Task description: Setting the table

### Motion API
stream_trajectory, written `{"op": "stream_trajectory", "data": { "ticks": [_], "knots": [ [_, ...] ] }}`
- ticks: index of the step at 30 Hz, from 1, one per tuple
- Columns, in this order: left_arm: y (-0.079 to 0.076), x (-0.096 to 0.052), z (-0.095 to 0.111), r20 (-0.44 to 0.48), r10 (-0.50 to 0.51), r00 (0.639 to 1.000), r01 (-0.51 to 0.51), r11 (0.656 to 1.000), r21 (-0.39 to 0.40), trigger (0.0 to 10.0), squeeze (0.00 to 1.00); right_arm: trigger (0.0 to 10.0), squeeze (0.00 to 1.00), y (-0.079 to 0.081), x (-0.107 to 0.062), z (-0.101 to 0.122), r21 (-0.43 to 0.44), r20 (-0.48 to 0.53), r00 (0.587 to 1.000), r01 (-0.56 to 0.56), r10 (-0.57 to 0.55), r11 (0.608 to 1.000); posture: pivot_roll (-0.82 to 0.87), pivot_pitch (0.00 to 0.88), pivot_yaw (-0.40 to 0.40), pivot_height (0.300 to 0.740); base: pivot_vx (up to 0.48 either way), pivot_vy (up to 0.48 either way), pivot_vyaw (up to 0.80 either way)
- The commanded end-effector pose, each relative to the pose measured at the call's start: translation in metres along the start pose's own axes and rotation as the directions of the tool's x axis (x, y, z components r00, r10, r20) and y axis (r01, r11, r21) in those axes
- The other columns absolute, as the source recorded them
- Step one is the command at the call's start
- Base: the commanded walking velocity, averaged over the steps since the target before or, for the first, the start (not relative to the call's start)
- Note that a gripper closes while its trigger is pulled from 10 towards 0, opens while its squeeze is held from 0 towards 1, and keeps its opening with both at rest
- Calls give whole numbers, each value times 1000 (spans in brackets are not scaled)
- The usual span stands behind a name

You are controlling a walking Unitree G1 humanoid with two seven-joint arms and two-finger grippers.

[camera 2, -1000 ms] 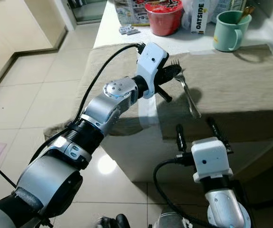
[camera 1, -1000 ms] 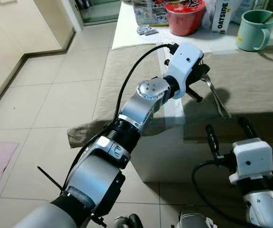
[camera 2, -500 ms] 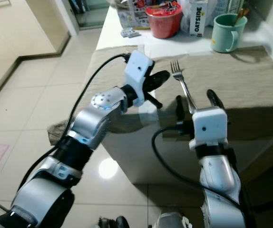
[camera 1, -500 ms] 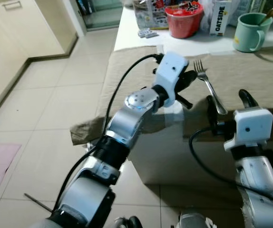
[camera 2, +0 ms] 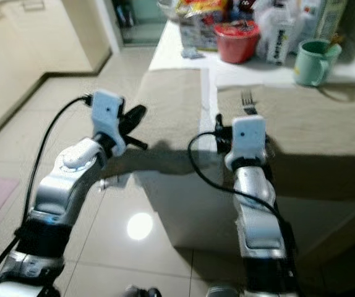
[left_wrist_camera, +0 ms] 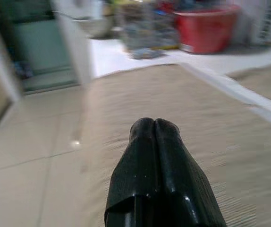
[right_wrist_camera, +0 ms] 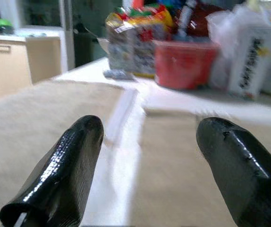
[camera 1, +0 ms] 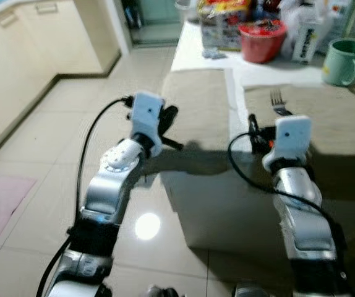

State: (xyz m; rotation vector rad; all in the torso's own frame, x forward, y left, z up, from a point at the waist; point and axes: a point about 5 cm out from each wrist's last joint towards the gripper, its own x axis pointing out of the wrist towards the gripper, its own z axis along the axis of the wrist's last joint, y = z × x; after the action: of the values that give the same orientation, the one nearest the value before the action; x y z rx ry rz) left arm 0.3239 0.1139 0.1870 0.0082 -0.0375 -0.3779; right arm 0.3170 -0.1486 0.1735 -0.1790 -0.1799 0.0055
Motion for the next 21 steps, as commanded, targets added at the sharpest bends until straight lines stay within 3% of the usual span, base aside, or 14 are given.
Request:
{"op": "stream_trajectory", "data": {
  "ticks": [1,10,14,17,21],
  "knots": [
    [6,-5,2,1,31,1000,-31,1000,2,10000,0,10000,0,3,7,4,20,21,1000,-6,6,1000,-173,24,126,740,0,0,0],
    [-1,-11,-2,-2,31,1000,-31,999,9,10000,0,10000,0,1,18,22,3,105,994,23,-23,1000,-196,25,139,740,0,0,0],
    [-1,-11,-5,-4,27,1000,-27,1000,2,10000,0,10000,0,-16,20,24,-27,111,988,108,-104,994,-203,24,137,740,0,0,0],
    [8,-14,-10,-2,60,998,-60,998,33,10000,0,10000,0,-33,17,18,-51,99,982,167,-161,985,-214,25,141,740,0,0,0],
    [16,-16,-13,-7,91,996,-91,996,10,10000,0,10000,0,-42,15,20,-69,114,976,193,-184,979,-227,25,146,740,0,0,0]
  ]
}}
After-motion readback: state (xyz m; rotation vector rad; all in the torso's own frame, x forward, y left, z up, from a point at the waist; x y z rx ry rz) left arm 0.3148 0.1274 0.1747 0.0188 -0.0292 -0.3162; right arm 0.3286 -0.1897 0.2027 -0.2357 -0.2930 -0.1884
